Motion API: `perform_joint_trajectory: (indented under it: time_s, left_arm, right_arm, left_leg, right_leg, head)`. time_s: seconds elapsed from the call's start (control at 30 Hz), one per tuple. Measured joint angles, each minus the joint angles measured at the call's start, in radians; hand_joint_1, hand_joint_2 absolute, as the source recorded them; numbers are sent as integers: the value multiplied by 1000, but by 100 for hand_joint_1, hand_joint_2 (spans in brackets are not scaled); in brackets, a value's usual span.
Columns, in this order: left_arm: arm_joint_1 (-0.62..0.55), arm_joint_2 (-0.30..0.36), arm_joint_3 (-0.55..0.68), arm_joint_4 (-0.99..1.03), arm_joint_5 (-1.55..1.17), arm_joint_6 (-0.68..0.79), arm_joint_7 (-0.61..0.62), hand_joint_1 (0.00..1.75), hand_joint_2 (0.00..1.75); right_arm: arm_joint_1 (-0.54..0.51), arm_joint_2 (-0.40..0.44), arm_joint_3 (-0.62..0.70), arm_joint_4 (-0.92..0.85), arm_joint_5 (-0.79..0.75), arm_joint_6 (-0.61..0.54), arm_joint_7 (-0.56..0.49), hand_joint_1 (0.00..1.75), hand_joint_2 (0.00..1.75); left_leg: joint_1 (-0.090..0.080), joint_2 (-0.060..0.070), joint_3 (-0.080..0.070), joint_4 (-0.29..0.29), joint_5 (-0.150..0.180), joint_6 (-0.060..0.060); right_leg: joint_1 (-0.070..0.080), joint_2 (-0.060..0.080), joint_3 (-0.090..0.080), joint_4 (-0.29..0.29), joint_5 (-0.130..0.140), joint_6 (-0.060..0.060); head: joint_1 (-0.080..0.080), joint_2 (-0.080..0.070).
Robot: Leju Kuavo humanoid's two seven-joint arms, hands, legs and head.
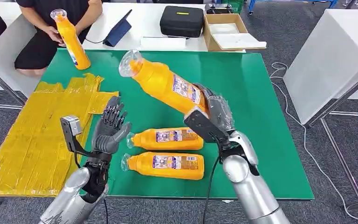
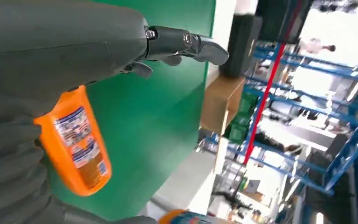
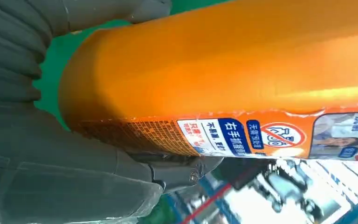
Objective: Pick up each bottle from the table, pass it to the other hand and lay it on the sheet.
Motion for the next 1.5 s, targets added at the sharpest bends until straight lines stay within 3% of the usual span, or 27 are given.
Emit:
perform_joint_trajectory:
  time_s: [0.5, 1.43, 1.47, 1.5]
  left_arm:
    - [33, -77, 44, -142, -30, 83, 32, 0, 175]
    - [73, -141, 57, -224, -137, 122, 68, 0, 175]
    - [74, -141, 58, -224, -142, 123, 68, 106, 175]
    - [76, -142, 58, -224, -145, 123, 69, 143, 175]
  right_arm:
    - [-43, 109, 144, 187, -86, 40, 2, 175, 175]
    - [-89, 158, 255, 262, -19, 140, 62, 175, 175]
    - [-89, 161, 258, 260, -12, 140, 64, 175, 175]
    - [-89, 162, 261, 260, -9, 141, 64, 175, 175]
  left_leg:
    - [0, 0, -1, 0, 0, 0]
    - [0, 0, -1, 0, 0, 0]
    - [0, 0, -1, 0, 0, 0]
    - [0, 0, -1, 0, 0, 0]
  right_leg:
    - [0, 0, -1, 0, 0, 0]
    - [0, 0, -2, 0, 0, 0]
    - [0, 0, -2, 0, 0, 0]
    - [0, 0, -2, 0, 0, 0]
  head:
    - [0, 0]
    - [0, 0]
    - [0, 0]
    - [0, 0]
